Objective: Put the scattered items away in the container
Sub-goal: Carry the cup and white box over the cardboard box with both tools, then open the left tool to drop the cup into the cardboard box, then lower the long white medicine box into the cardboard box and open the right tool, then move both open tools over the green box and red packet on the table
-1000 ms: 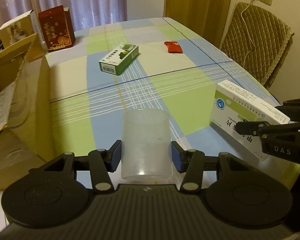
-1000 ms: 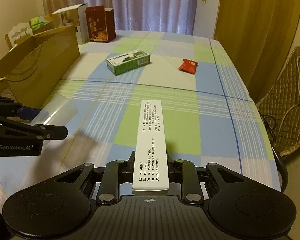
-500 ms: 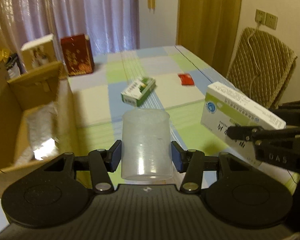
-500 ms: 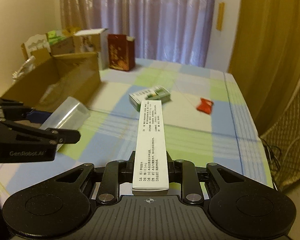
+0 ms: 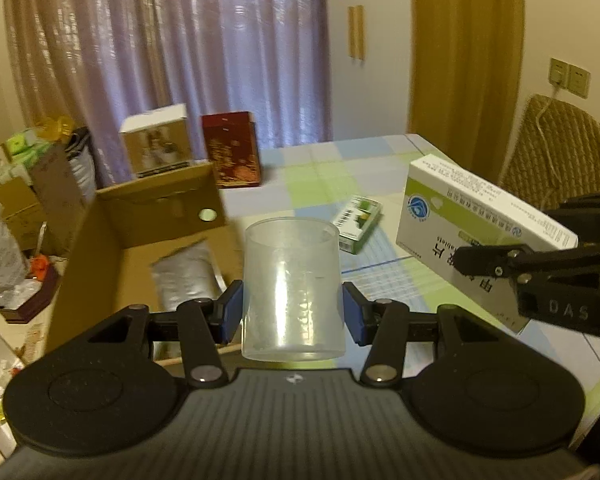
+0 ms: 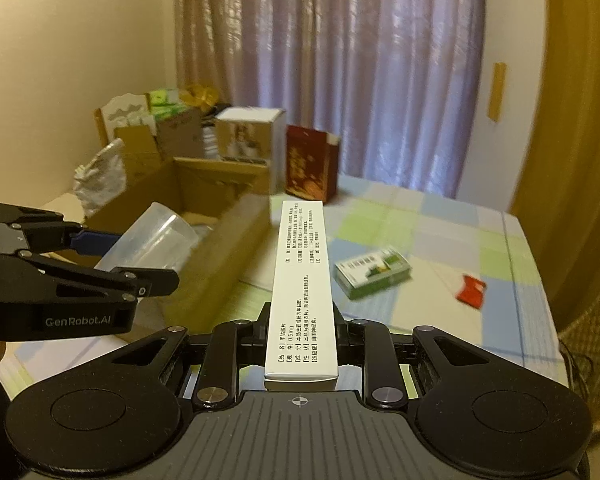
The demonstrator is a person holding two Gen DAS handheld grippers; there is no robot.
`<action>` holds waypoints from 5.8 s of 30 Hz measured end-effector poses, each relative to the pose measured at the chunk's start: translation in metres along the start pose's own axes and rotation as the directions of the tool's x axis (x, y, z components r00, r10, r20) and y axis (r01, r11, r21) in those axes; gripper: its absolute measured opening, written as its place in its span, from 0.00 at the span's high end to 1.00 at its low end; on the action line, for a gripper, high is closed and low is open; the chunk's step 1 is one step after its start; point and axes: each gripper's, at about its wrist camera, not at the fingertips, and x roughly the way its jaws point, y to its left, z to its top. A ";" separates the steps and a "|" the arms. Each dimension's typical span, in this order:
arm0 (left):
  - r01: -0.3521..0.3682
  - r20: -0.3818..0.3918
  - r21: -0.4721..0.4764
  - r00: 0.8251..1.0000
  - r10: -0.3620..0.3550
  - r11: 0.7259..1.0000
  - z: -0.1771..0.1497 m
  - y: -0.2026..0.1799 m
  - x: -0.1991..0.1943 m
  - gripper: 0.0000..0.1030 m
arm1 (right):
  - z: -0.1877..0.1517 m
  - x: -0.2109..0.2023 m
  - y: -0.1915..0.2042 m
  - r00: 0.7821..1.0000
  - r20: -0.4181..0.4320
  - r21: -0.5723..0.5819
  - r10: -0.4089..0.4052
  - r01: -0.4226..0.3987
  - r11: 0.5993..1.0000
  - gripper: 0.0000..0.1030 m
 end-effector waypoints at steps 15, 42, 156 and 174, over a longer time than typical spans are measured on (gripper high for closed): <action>-0.138 0.014 -0.039 0.990 0.138 0.990 0.009 0.089 -0.015 0.55 | 0.054 0.043 0.061 0.988 0.032 -0.042 0.150 -0.148 0.988 0.74; -0.163 -0.040 -0.049 0.986 0.161 0.985 0.005 0.148 0.031 0.55 | 0.063 0.113 0.083 0.980 -0.033 -0.061 0.197 -0.198 0.978 0.74; -0.191 -0.094 -0.106 0.979 0.181 0.976 -0.020 0.173 0.040 0.48 | 0.072 0.169 0.109 0.979 -0.004 -0.097 0.204 -0.203 0.974 0.21; -0.155 -0.054 -0.057 0.987 0.152 0.986 0.005 0.138 0.035 0.37 | 0.048 0.129 0.041 0.995 0.001 -0.009 0.103 -0.103 0.995 0.21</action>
